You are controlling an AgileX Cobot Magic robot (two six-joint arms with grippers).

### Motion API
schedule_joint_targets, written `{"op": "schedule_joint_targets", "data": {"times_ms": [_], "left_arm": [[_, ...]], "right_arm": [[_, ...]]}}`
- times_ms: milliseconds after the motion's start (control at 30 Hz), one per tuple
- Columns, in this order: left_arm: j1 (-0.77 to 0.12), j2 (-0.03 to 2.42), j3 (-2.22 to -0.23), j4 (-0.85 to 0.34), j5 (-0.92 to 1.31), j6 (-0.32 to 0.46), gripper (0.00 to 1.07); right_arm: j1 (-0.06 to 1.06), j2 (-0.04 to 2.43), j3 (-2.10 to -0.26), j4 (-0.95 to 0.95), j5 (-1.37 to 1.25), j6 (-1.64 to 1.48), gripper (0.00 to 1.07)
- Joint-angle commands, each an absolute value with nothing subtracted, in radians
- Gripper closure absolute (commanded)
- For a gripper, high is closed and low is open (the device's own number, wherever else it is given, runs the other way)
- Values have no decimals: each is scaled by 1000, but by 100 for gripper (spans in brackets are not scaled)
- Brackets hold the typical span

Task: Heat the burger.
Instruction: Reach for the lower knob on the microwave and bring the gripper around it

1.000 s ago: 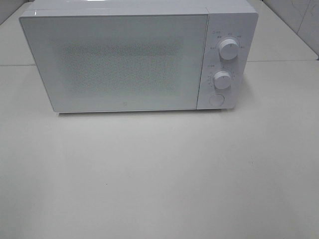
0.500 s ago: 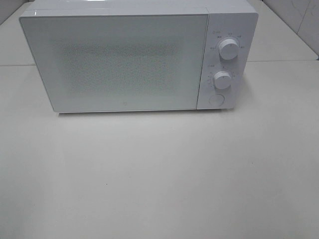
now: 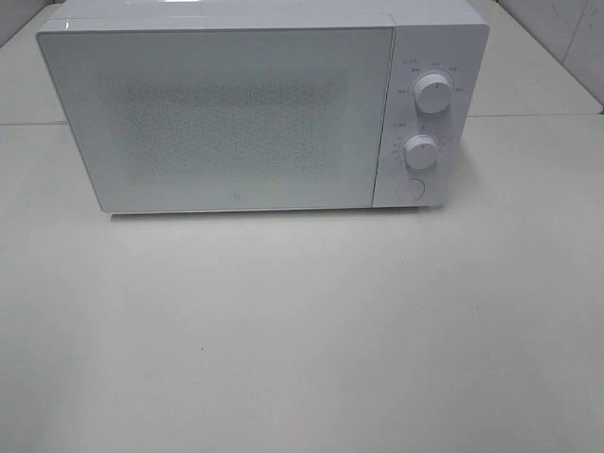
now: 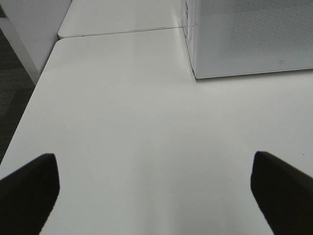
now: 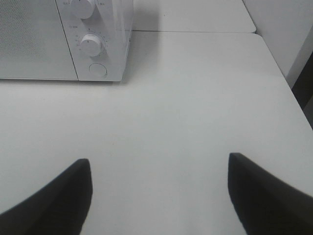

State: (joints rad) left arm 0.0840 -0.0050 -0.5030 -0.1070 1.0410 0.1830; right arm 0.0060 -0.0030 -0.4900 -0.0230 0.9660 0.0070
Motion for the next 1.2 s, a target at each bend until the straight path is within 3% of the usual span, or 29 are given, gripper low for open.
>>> {"op": "schedule_joint_targets", "data": {"times_ms": [33, 867, 967, 1200], "left_arm": [[85, -25, -500, -106, 1036, 176, 5], [85, -25, -500, -106, 1036, 176, 5], [85, -25, -500, -106, 1036, 176, 5], [85, -25, -500, -106, 1036, 176, 5]], "right_arm": [[4, -30, -490, -28, 962, 0, 31], [4, -7, -494, -39, 957, -43, 31], [4, 42, -517, -38, 893, -79, 31], [4, 199, -496, -36, 444, -192, 31]]}}
